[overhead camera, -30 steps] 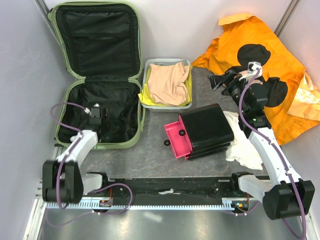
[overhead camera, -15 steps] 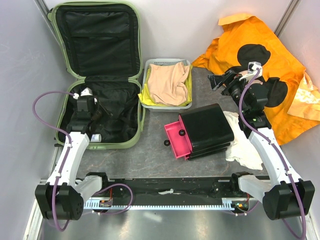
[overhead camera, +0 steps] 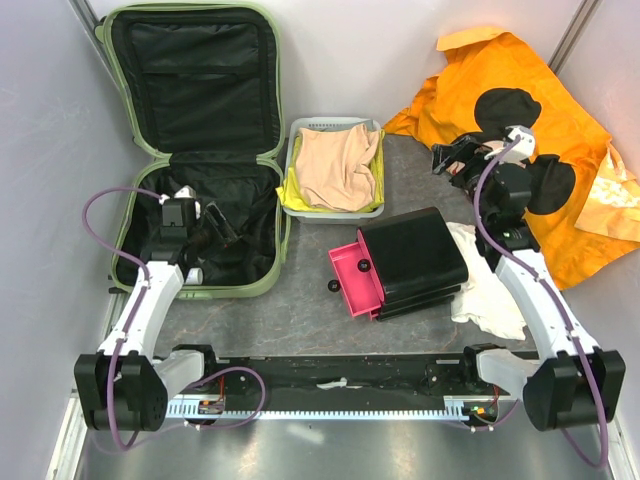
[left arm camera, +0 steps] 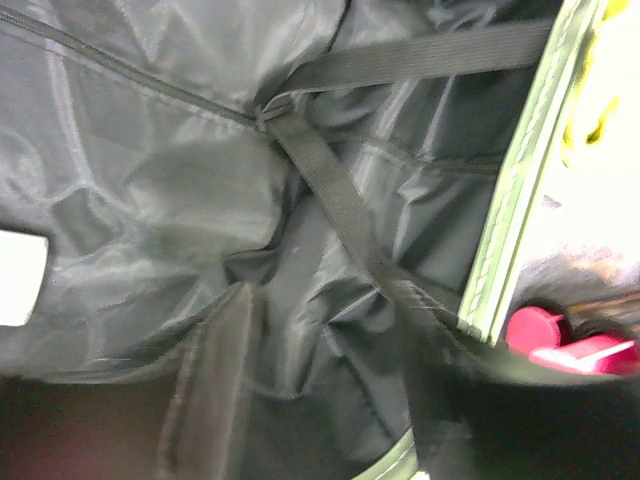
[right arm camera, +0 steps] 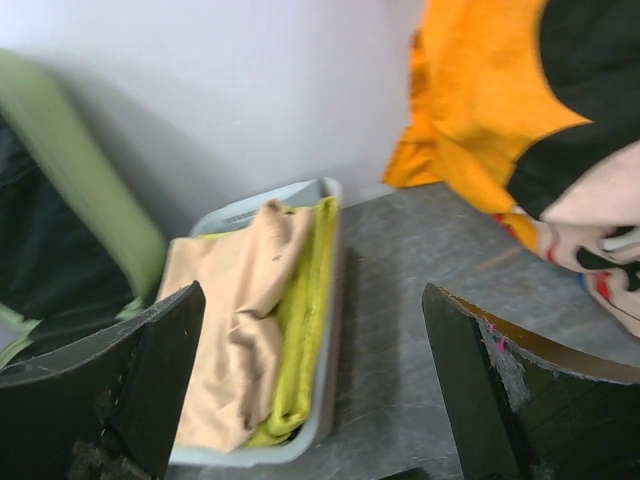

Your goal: Open, take out, and arrange the luggage

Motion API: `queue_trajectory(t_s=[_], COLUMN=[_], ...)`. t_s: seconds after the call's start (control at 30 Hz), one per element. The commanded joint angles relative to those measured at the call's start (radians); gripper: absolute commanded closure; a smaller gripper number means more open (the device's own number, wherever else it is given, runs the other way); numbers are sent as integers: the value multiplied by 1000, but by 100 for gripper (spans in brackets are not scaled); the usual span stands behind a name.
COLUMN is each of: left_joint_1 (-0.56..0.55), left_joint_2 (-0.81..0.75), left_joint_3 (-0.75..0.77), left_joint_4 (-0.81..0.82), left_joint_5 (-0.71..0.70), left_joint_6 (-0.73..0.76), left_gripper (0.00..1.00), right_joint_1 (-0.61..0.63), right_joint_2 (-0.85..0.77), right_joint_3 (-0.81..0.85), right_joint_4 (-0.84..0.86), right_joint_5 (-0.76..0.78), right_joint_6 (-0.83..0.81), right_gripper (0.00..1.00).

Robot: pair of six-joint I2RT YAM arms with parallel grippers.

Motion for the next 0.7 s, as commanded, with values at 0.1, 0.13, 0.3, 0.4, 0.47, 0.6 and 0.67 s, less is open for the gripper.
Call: queue_trajectory(t_s=[0.1, 0.13, 0.3, 0.4, 0.47, 0.6, 0.67], left_joint_1=[3, 3, 3, 6, 6, 9, 9], left_joint_2=[35, 41, -14, -40, -61, -74, -60], left_joint_3=[-16, -6, -9, -9, -17, -71, -71], left_joint_4=[-25, -50, -222, -314, -319, -309, -328], left_joint_5=[-78, -90, -239, -259, -251, -291, -334], left_joint_6=[-170, -183, -212, -221, -215, -209, -232], left_gripper=[19, 18, 18, 17, 17, 17, 17], right_joint_1=[-17, -18, -38, -69, -84, -99, -150], right_joint_2=[140, 148, 179, 195, 202, 197, 205], right_joint_3=[112, 119, 103, 96, 94, 60, 57], right_joint_4=[-12, -1, 13, -38, -76, -92, -93], right_joint_5=[270, 322, 453, 438, 426, 422, 413], right_joint_6=[0, 10, 118, 155, 146, 122, 119], right_gripper=[2, 2, 2, 2, 2, 2, 2])
